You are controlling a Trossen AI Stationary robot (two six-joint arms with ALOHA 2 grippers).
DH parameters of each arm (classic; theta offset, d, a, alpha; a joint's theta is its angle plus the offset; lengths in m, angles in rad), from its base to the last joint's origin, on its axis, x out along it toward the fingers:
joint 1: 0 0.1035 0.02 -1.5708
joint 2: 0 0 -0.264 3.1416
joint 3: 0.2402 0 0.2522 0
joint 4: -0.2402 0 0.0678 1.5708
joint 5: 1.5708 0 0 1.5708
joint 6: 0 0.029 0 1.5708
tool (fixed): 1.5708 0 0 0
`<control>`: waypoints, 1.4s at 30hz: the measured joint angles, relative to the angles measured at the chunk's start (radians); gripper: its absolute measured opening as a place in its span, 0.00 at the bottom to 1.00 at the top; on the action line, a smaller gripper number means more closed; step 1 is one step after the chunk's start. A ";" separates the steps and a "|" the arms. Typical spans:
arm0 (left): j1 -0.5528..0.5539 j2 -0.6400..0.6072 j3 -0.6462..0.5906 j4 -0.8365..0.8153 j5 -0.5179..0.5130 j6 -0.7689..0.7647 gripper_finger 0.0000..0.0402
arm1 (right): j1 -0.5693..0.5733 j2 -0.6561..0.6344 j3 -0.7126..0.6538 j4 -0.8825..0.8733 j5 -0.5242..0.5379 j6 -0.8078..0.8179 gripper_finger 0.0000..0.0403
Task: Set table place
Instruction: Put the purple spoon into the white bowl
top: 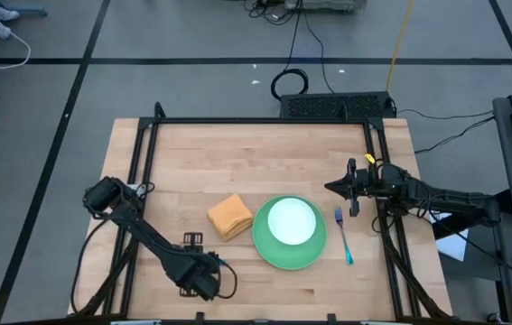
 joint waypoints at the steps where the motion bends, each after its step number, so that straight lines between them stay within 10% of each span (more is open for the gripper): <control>1: 0.002 0.000 0.000 0.001 0.000 0.009 0.48 | 0.000 0.000 0.000 0.000 0.000 0.000 0.00; 11: 0.002 0.000 0.000 0.002 0.017 -0.014 0.67 | 0.000 0.000 0.000 0.000 0.000 0.000 0.00; 42: 0.002 0.000 -0.167 0.218 0.010 0.016 0.56 | 0.000 0.000 0.000 0.000 0.000 0.000 0.00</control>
